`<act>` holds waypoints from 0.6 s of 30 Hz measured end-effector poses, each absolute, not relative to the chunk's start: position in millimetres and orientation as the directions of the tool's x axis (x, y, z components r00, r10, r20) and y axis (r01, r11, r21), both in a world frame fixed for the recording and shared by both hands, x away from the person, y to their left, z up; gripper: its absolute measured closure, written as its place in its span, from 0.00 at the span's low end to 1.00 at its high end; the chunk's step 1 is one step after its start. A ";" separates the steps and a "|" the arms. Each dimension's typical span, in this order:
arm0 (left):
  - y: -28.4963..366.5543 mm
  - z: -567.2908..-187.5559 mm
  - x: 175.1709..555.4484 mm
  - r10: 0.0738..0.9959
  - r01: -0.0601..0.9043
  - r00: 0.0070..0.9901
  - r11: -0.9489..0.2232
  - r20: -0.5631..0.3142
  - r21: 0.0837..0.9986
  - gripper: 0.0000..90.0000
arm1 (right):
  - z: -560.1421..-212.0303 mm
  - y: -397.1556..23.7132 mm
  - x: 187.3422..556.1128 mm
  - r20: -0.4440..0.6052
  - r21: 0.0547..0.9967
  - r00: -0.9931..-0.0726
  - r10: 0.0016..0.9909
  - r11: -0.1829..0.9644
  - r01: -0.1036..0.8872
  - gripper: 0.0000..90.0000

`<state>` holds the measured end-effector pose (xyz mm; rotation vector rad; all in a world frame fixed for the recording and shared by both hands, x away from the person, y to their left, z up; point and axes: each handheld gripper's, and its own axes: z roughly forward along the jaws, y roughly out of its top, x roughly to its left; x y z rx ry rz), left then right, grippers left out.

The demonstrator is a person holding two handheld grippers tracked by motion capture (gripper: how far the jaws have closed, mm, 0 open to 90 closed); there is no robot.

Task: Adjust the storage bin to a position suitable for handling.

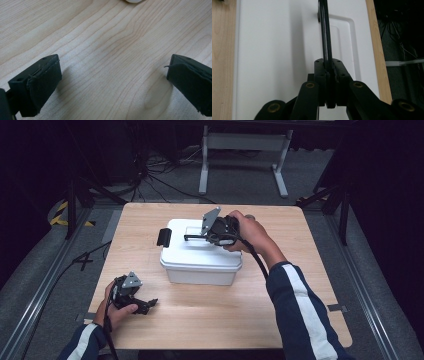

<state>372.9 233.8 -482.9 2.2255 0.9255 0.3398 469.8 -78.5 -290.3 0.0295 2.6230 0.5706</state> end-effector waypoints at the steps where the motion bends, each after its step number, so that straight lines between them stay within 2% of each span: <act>1: 233.8 -483.0 372.8 0.703 0.522 0.711 -0.505 -0.023 0.688 0.00 | -289.9 -78.3 469.4 -0.430 0.403 -0.896 0.112 0.912 -0.080 0.94; 18: 233.8 -483.0 372.9 0.703 0.520 0.711 -0.504 -0.022 0.690 0.00 | -273.2 -87.1 463.4 -0.452 0.458 -0.884 0.115 0.881 -0.120 0.94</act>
